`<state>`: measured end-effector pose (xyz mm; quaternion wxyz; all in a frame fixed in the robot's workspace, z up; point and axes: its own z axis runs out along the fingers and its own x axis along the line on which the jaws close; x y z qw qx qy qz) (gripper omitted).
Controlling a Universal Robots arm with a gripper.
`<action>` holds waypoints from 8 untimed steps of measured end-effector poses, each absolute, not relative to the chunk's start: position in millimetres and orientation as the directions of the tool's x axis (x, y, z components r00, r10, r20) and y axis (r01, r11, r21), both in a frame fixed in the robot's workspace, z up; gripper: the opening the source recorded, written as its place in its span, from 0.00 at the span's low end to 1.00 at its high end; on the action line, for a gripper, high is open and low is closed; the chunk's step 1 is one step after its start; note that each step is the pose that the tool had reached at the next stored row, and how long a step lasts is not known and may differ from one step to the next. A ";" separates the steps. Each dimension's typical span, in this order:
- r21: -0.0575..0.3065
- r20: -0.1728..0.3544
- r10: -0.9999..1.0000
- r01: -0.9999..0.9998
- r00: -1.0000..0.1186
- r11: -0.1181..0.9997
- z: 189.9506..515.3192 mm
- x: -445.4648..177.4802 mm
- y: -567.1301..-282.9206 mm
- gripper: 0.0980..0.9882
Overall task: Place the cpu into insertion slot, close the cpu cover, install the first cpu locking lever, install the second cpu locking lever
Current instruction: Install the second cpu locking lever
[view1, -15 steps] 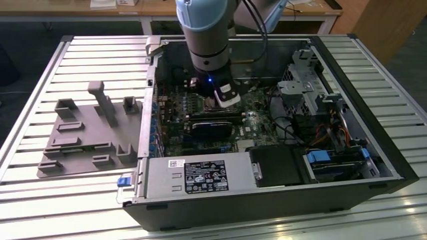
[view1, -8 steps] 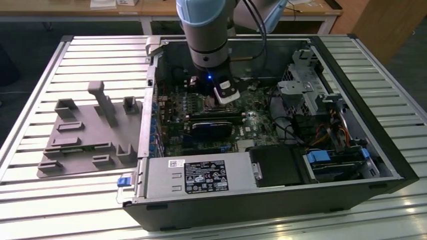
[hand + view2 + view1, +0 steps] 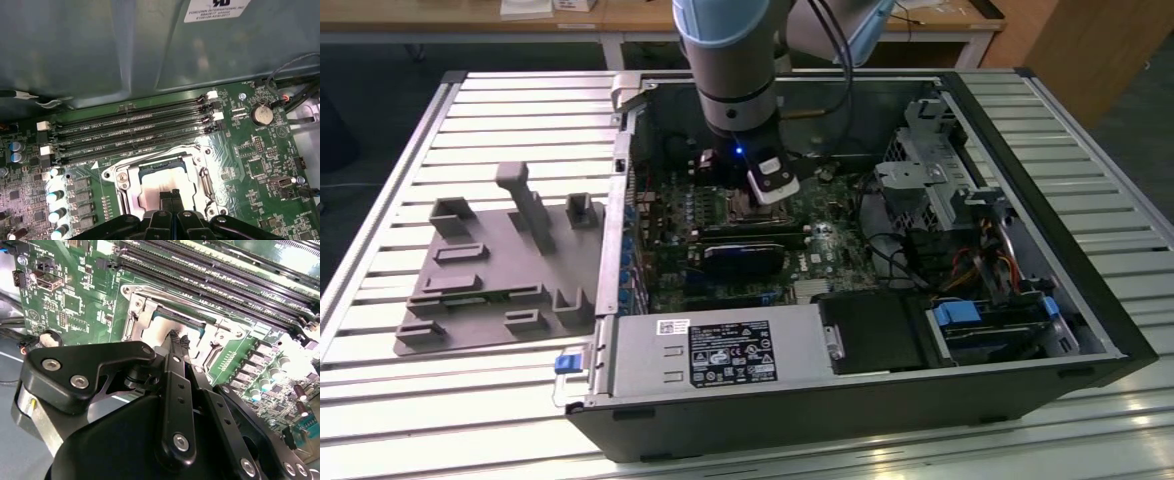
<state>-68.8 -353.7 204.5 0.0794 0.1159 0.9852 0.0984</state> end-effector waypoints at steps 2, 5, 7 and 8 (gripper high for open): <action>0.212 -0.134 0.243 0.212 -0.961 0.954 206.5 -68.8 -353.4 0.00; 0.212 -0.134 0.242 0.210 -0.961 0.954 210.5 -68.8 -353.1 0.00; 0.212 -0.134 0.241 0.210 -0.961 0.954 214.1 -68.8 -353.0 0.00; 0.212 -0.135 0.241 0.210 -0.961 0.955 216.0 -68.9 -352.8 0.00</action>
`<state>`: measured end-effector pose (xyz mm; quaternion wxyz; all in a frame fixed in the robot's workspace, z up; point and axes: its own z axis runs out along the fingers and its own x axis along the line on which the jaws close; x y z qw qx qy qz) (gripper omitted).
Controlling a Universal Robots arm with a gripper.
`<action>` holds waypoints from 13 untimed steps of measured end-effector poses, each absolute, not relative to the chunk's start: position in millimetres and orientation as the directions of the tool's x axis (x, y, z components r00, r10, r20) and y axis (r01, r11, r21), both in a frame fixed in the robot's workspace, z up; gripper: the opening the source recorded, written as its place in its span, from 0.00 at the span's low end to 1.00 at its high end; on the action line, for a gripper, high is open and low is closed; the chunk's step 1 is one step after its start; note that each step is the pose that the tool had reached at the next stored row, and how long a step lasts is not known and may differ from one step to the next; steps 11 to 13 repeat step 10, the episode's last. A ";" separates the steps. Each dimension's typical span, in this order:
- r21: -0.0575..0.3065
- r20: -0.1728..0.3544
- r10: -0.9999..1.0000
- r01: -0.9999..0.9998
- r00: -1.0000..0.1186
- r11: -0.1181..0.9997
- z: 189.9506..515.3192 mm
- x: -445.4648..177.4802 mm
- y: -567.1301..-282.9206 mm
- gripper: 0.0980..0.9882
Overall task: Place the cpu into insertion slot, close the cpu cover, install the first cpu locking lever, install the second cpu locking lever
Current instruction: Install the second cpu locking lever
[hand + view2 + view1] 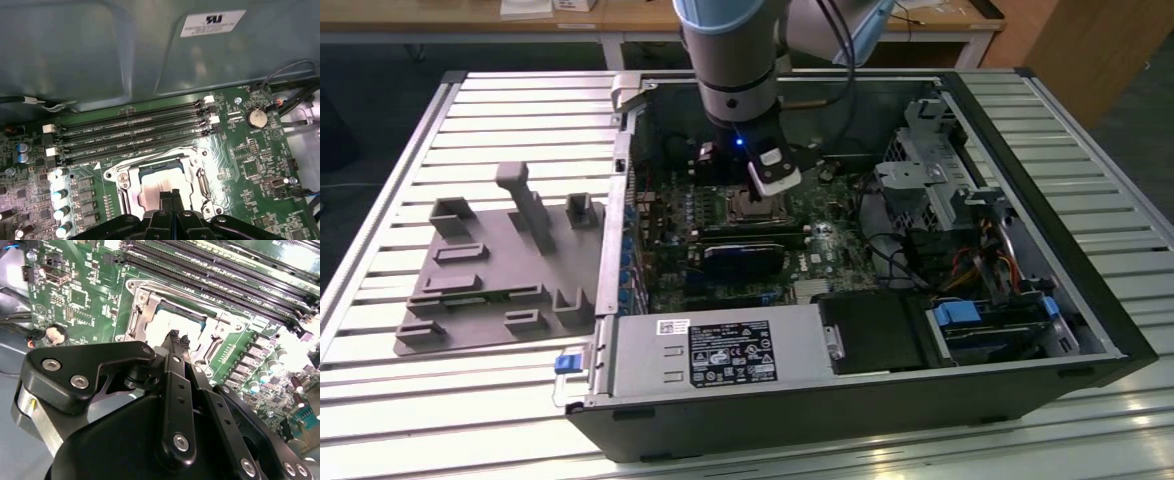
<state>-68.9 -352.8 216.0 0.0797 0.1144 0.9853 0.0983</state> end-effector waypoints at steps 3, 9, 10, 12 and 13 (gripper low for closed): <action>0.211 -0.137 0.241 0.209 -0.961 0.955 221.8 -68.9 -352.5 0.00; 0.210 -0.137 0.241 0.209 -0.961 0.955 222.7 -68.8 -352.5 0.00; 0.210 -0.137 0.241 0.209 -0.961 0.955 222.7 -68.8 -352.5 0.00; 0.210 -0.137 0.241 0.209 -0.961 0.955 222.7 -68.8 -352.5 0.00; 0.210 -0.137 0.241 0.209 -0.961 0.955 222.7 -68.8 -352.5 0.00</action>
